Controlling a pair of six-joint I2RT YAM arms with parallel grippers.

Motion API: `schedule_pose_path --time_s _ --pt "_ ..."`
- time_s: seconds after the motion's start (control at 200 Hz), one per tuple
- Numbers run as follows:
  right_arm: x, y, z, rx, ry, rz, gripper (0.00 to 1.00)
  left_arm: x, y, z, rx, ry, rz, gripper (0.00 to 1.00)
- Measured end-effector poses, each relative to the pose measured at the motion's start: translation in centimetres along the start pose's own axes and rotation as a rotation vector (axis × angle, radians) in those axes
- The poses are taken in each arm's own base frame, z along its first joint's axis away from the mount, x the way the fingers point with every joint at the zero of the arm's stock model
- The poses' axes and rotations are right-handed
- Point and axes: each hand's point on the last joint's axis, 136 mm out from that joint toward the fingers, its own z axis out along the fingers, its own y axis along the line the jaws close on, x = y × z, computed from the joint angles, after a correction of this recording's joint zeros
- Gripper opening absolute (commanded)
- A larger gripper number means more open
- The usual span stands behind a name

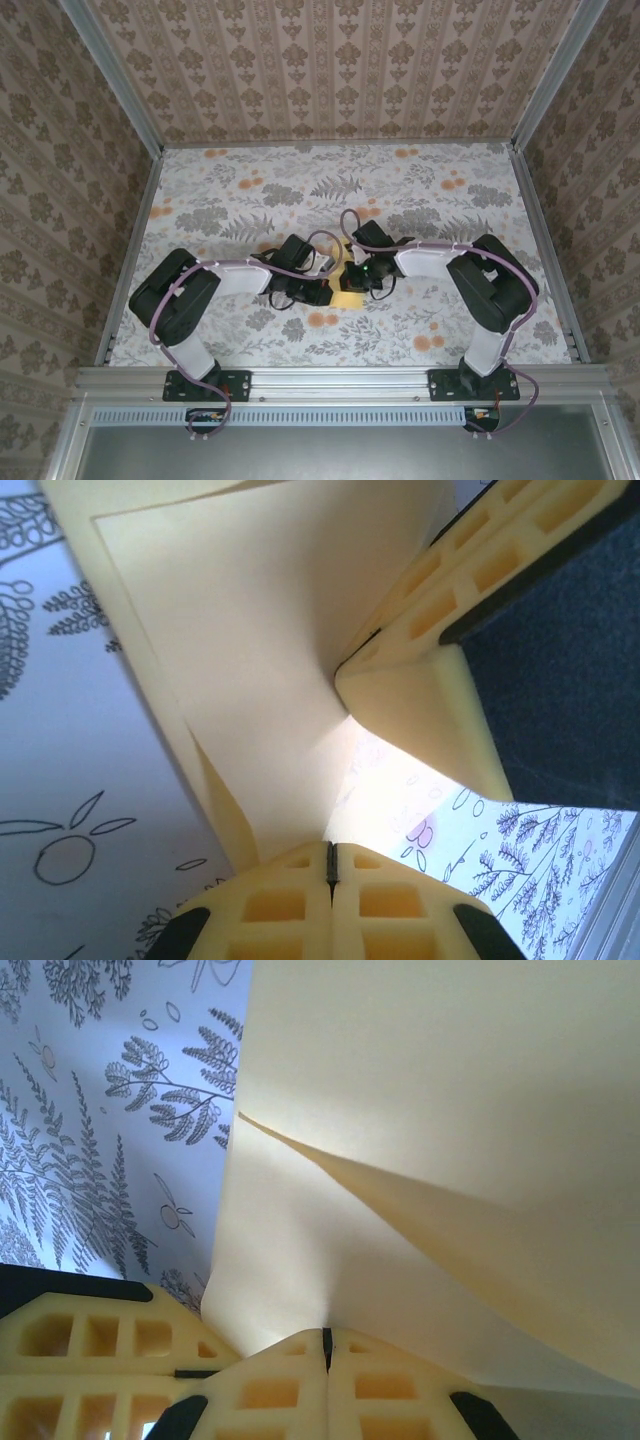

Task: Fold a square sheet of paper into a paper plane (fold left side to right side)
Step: Fold the triangle a second time at the center of the table.

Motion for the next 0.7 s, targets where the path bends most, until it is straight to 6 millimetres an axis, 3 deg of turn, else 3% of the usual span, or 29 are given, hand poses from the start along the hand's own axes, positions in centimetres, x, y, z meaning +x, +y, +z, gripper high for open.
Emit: schedule_pose_path --time_s 0.46,0.7 --pt "-1.3 -2.3 -1.3 0.017 -0.015 0.031 0.0 -0.2 0.1 0.0 -0.005 -0.007 0.003 0.04" --pt "-1.4 -2.4 -1.4 0.017 -0.018 0.036 0.0 0.0 -0.4 -0.6 0.001 -0.003 -0.006 0.05"
